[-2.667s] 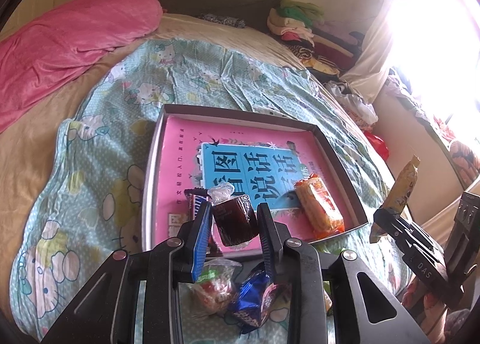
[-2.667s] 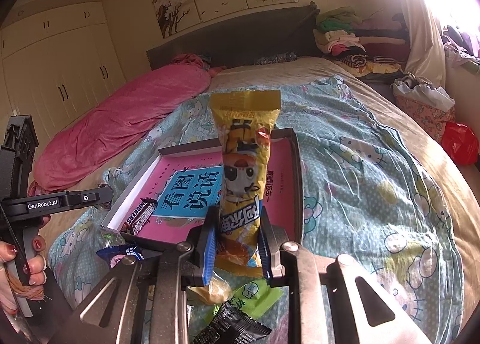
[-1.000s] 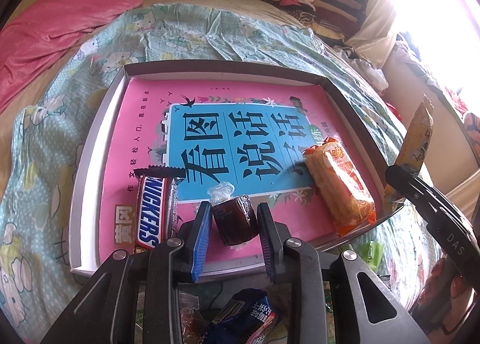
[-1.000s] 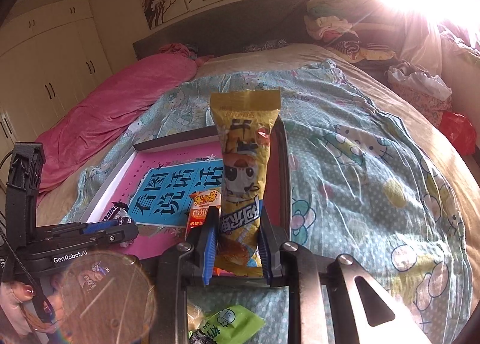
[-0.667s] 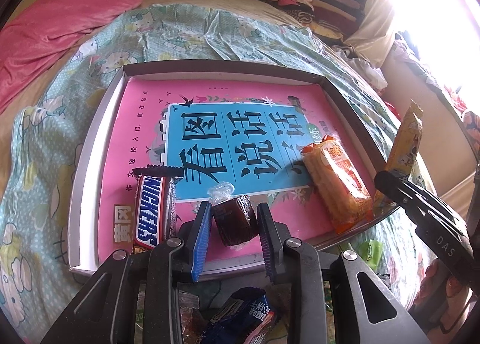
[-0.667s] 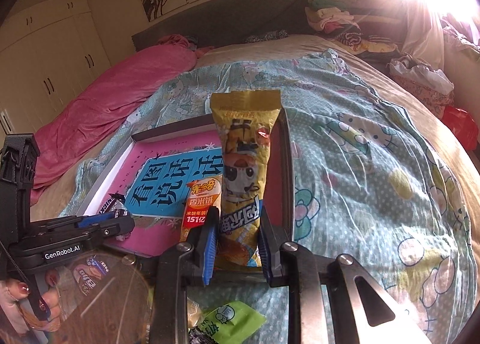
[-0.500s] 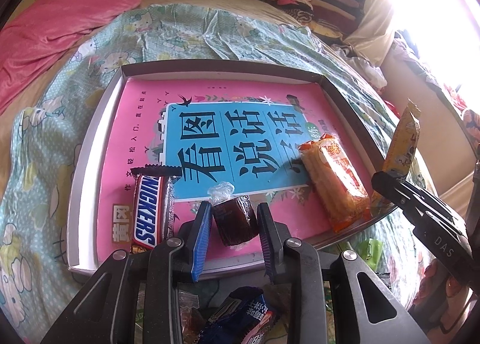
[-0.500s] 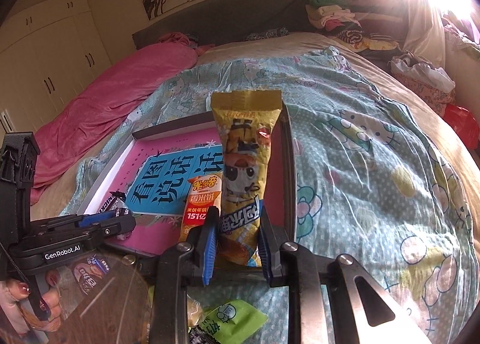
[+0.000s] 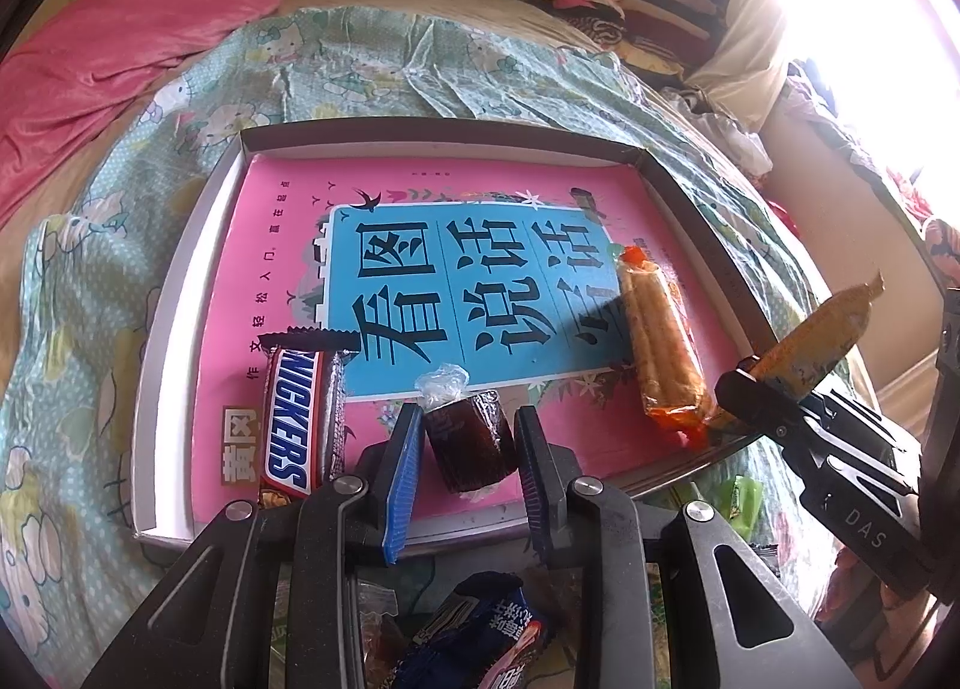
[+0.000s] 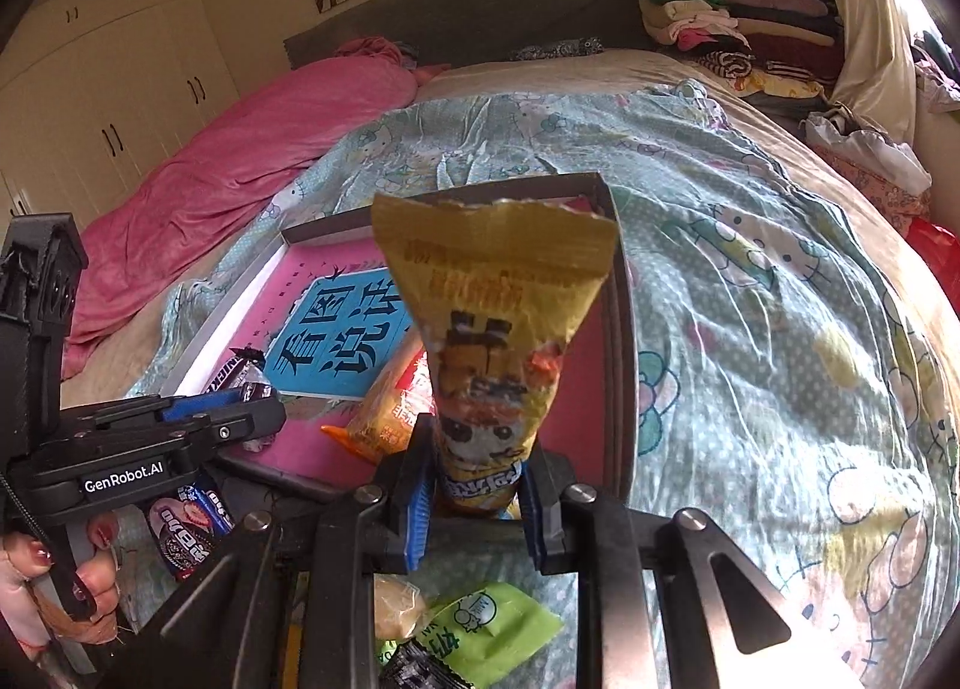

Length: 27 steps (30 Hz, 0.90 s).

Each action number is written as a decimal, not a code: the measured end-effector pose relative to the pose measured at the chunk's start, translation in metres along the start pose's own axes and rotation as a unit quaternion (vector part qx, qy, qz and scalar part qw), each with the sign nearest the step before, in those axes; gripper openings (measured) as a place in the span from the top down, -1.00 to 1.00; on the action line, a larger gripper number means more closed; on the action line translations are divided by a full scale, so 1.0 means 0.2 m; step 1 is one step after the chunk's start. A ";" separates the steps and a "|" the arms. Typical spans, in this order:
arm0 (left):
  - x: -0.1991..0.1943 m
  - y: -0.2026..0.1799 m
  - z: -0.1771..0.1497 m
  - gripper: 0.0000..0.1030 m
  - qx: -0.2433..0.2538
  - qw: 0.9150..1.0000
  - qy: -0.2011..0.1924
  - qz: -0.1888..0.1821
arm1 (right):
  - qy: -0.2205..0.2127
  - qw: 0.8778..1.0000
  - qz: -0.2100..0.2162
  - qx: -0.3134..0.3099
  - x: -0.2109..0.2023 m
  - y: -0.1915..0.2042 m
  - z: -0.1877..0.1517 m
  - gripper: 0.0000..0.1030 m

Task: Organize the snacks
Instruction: 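Lower the yellow stick into the tray and open the right tool while the left holds the cake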

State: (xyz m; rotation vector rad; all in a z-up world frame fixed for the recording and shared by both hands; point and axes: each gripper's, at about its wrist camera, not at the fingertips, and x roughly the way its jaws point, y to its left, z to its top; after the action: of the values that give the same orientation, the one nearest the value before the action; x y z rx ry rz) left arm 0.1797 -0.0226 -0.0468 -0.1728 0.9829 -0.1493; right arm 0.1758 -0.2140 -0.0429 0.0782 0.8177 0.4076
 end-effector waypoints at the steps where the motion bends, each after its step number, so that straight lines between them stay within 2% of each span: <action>1: 0.00 0.00 0.00 0.38 0.000 1.000 0.001 0.000 | 0.000 1.000 0.001 -0.001 0.00 0.00 0.00 0.51; 14: 0.00 0.00 -0.01 0.38 -0.001 1.000 0.002 -0.001 | -0.006 1.000 -0.005 0.025 -0.02 -0.05 0.01 0.51; 27: -0.01 0.01 0.00 0.38 -0.003 1.000 0.003 -0.004 | -0.008 1.000 -0.001 0.022 -0.02 -0.03 0.01 0.50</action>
State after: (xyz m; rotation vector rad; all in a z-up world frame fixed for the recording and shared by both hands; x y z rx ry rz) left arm 0.1782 -0.0207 -0.0464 -0.1830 0.9887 -0.1549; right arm 0.1767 -0.2210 -0.0406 0.1221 0.8113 0.3867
